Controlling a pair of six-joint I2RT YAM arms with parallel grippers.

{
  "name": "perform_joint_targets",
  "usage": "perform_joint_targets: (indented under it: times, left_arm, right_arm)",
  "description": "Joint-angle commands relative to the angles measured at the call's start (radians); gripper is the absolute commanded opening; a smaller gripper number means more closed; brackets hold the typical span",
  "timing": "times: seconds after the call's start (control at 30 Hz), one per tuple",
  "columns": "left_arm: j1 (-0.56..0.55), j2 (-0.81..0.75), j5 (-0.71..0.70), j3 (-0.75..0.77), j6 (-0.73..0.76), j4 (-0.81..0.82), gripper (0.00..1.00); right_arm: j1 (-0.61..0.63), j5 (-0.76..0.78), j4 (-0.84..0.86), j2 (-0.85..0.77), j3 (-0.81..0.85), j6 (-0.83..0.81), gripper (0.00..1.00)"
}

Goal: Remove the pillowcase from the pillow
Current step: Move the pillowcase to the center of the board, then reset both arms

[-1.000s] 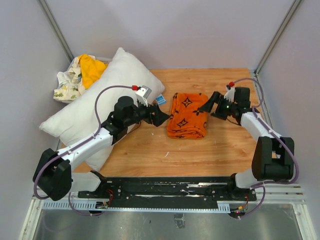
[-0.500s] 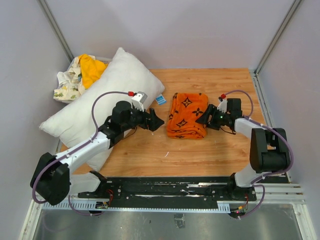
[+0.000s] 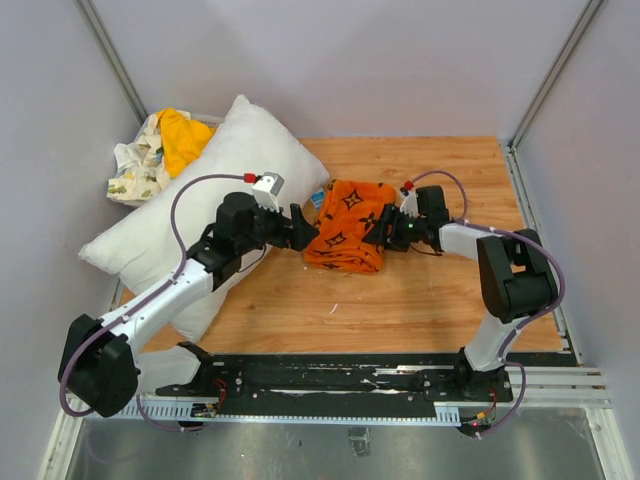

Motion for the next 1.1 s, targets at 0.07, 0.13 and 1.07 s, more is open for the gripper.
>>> perform_joint_targets:
  times: [0.07, 0.13, 1.07]
  left_arm:
    - [0.045, -0.035, 0.004, 0.040, -0.049, -0.036, 0.93]
    - [0.056, -0.034, 0.012, 0.045, -0.056, -0.037, 0.93]
    - [0.450, -0.071, 0.054, 0.331, -0.022, -0.286, 0.99]
  right_arm:
    - [0.032, 0.010, 0.005, 0.086, 0.133, 0.019, 0.60]
    - [0.034, 0.001, -0.010, 0.107, 0.175, 0.016, 0.61]
    - [-0.353, 0.040, -0.152, -0.477, 0.107, 0.040, 0.98]
